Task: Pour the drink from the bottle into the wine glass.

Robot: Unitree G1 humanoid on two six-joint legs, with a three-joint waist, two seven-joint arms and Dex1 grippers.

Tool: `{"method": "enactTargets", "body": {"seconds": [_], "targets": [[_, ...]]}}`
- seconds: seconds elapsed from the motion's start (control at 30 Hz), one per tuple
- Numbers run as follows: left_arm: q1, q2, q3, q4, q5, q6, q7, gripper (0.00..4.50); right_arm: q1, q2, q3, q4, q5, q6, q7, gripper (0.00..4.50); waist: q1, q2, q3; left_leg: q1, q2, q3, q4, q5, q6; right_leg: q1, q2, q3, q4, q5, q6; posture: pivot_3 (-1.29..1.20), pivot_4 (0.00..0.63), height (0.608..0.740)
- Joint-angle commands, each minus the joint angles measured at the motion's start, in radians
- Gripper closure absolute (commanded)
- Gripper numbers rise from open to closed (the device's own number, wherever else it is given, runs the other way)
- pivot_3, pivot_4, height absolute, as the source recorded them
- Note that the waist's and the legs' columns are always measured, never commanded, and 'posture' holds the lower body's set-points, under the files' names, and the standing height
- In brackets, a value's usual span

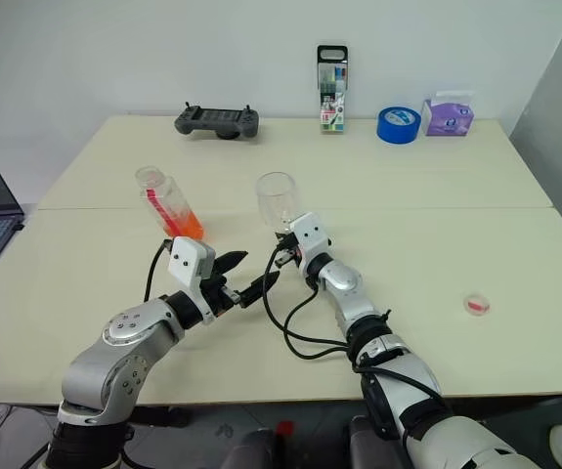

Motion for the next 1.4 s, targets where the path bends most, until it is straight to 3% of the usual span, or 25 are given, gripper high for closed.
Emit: {"method": "enactTargets", "body": {"seconds": [0.03, 0.3, 0.47, 0.6, 0.87, 1.07, 1.2, 1.4], "targets": [[-0.016, 0.013, 0.015, -0.013, -0.008, -0.012, -0.012, 0.0, 0.013, -0.001, 0.009, 0.001, -0.01, 0.009, 0.012, 2.65, 0.0, 0.0, 0.0, 0.0, 0.0, 0.0, 0.0, 0.0, 0.0, 0.0, 0.0, 0.0, 0.0, 0.0, 0.0, 0.0, 0.15, 0.74], [-0.023, 0.011, 0.018, 0.0, -0.004, -0.016, -0.011, 0.0, 0.012, -0.01, 0.006, -0.024, -0.015, 0.012, 0.006, 0.03, -0.002, 0.0, 0.0, 0.0, 0.0, 0.0, 0.0, 0.0, 0.0, -0.001, 0.0, 0.0, 0.0, 0.0, 0.0, 0.0, 0.15, 0.74], [-0.022, 0.012, 0.02, 0.001, -0.002, -0.019, -0.01, 0.0, 0.016, -0.02, 0.017, -0.069, -0.024, 0.016, 0.006, 0.03, -0.002, 0.0, 0.0, -0.001, 0.0, 0.0, 0.0, 0.0, 0.0, -0.001, 0.0, 0.0, 0.0, 0.0, 0.0, 0.0, 0.15, 0.74], [-0.027, 0.007, 0.059, 0.004, -0.007, -0.018, 0.017, 0.0, 0.09, -0.066, 0.032, -0.226, -0.016, 0.059, 0.05, 0.03, -0.002, 0.0, 0.0, -0.001, 0.0, 0.0, 0.0, 0.0, 0.0, -0.001, 0.0, 0.0, 0.0, 0.0, 0.0, 0.0, 0.15, 0.74], [-0.001, -0.022, 0.172, 0.028, 0.031, -0.086, 0.135, 0.0, 0.331, -0.256, 0.078, -0.746, -0.023, 0.341, 0.149, 0.03, 0.007, 0.0, 0.0, -0.004, -0.001, -0.002, 0.0, 0.0, 0.0, -0.001, -0.002, 0.0, -0.003, 0.0, 0.0, 0.0, 0.15, 0.74], [0.052, -0.077, 0.197, 0.055, 0.135, -0.204, 0.259, 0.0, 0.485, -0.516, 0.005, -1.292, 0.138, 0.761, 0.307, 0.03, 0.019, 0.0, 0.001, -0.005, -0.001, -0.003, -0.001, 0.0, 0.0, -0.002, -0.003, 0.0, -0.004, -0.001, 0.001, 0.0, 0.15, 0.74], [0.003, -0.095, 0.234, 0.105, 0.193, -0.271, 0.352, 0.0, 0.337, -0.69, -0.139, -1.544, 0.351, 1.123, 0.35, 0.03, 0.021, 0.0, 0.003, -0.006, -0.001, -0.002, 0.0, 0.0, 0.0, -0.002, -0.003, -0.001, -0.005, -0.003, 0.005, 0.0, 0.15, 0.74], [-0.069, -0.1, 0.251, 0.162, 0.243, -0.317, 0.43, 0.0, -0.008, -0.813, -0.181, -1.585, 0.647, 1.486, 0.423, 0.03, 0.023, -0.002, 0.002, -0.005, -0.001, -0.002, -0.001, 0.0, 0.0, 0.0, -0.002, -0.004, -0.008, -0.002, 0.004, 0.0, 0.15, 0.74]]}}
